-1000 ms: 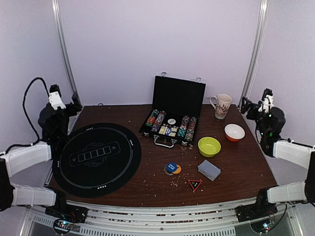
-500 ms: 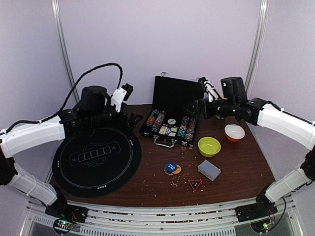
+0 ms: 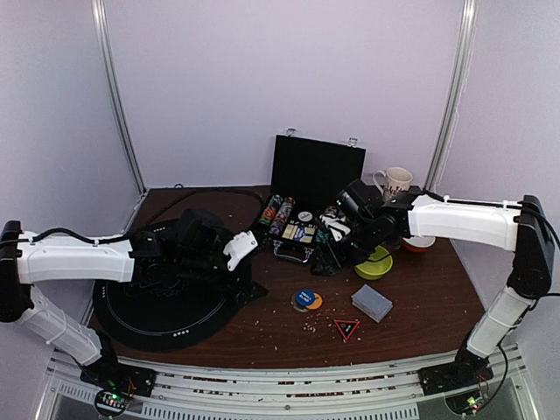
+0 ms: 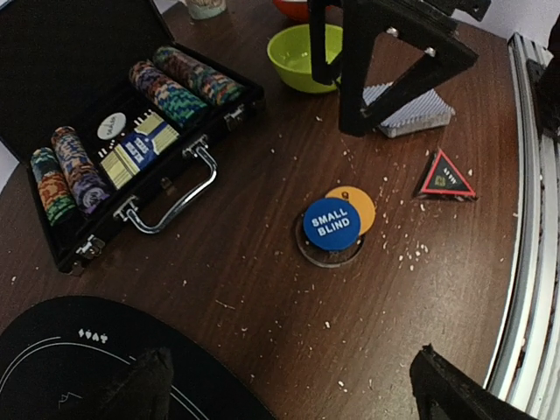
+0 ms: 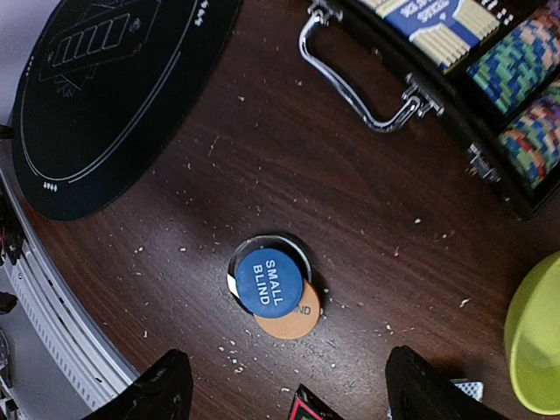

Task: Distribute texas hold em gaming equipment
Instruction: Pick up the small blind button from the center of the board.

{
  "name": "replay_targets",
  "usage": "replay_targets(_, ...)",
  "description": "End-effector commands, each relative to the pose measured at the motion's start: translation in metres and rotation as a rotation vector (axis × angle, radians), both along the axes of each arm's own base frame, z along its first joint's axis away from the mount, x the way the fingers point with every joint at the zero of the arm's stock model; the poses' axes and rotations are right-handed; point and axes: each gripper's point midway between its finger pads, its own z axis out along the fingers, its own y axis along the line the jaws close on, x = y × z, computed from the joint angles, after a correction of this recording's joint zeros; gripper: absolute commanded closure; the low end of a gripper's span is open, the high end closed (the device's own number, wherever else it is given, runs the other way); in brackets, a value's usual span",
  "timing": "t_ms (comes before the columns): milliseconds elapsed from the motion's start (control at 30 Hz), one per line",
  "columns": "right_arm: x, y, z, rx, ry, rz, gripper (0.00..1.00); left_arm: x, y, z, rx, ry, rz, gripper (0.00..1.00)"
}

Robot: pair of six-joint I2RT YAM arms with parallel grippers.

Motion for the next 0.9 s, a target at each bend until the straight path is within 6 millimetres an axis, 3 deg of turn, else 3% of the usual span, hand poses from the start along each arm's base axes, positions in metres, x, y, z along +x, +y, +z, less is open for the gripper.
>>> replay_targets(0,-0.018,0.004,-0.024,-0.006,0.119,0.006,0.22,-0.006,-0.015,-0.023,0.037,-0.029,-0.103,0.02)
replay_targets(167,-0.022,0.011,-0.056,-0.011,0.196,0.004,0.27,-0.014,-0.022,-0.049,0.091,0.0,-0.189,0.02)
replay_targets(300,-0.023,0.011,-0.07,-0.025,0.222,0.007,0.3,-0.017,-0.029,-0.06,0.087,0.008,-0.227,0.02)
replay_targets(600,-0.022,0.003,-0.091,-0.082,0.231,-0.006,0.32,-0.012,-0.04,-0.081,0.146,-0.019,-0.265,0.02)
replay_targets(867,-0.012,0.002,-0.093,-0.105,0.204,-0.041,0.34,-0.007,-0.048,-0.083,0.133,-0.064,-0.283,0.02)
